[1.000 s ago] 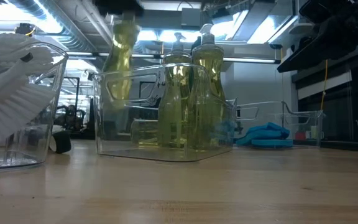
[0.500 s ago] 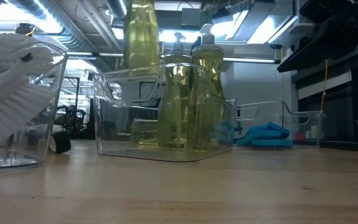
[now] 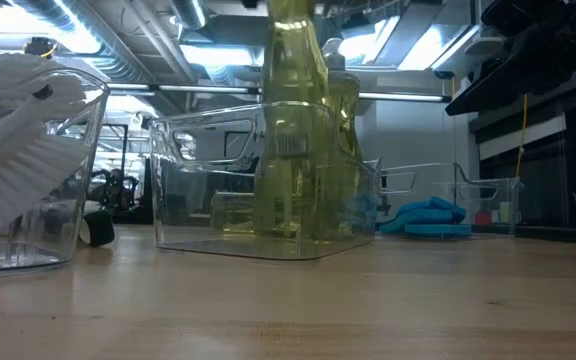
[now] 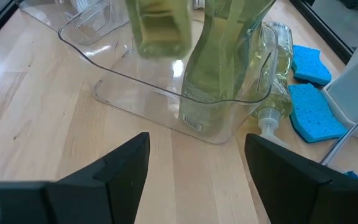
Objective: Pick & Place Kitchen Sink Supplies
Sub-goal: Put the green soap dispenser into the middle transparent bin
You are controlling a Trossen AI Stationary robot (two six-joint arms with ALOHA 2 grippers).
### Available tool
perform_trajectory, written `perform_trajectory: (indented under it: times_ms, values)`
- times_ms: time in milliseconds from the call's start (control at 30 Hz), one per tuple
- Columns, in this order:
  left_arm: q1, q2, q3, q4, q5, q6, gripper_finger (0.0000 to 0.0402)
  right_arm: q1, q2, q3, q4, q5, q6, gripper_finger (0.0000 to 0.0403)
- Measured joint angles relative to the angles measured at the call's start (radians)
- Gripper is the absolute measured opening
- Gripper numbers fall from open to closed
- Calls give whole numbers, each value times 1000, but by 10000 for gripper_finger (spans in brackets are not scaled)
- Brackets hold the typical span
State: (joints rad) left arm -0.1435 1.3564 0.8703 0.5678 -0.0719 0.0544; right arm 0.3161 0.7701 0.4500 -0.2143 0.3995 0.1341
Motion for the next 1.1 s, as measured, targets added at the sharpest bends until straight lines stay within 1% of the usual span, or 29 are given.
perform_trajectory:
  times_ms: [167,400,500,733,967,1100]
  values:
    - [0,110,0,87,17,-59,99,0,0,0,0,0,-3,262]
    - [0,203,0,215,14,-68,99,0,0,0,0,0,-3,262]
    - [2,224,0,226,2,-68,99,0,0,0,0,0,-3,262]
    - [1,282,0,222,-92,-71,99,0,0,0,0,0,-4,262]
    - [1,313,4,241,-143,-84,100,0,0,0,0,0,-4,262]
    - [2,313,4,227,-153,-76,125,0,0,0,0,0,-5,262]
